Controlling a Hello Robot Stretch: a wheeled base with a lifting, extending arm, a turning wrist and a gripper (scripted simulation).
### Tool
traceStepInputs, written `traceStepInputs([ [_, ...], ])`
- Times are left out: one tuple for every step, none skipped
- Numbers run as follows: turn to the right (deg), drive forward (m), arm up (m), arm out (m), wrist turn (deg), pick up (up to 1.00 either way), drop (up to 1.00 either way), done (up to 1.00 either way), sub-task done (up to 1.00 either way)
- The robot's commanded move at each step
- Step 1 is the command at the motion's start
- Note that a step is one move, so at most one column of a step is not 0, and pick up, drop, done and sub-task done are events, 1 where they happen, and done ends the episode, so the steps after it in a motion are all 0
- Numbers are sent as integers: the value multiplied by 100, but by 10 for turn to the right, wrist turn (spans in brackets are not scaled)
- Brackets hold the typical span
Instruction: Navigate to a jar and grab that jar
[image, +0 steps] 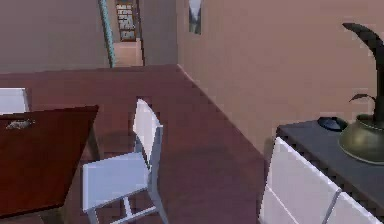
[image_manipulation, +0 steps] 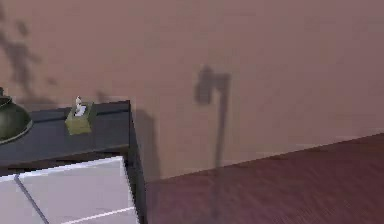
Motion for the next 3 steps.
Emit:
traceStepInputs([
  [390, 0, 0, 0, 0, 0, 0, 0, 0],
  [0, 25, 0, 0, 0, 0, 0, 0, 0],
  [-450, 0, 0, 0, 0, 0, 0, 0, 0],
])
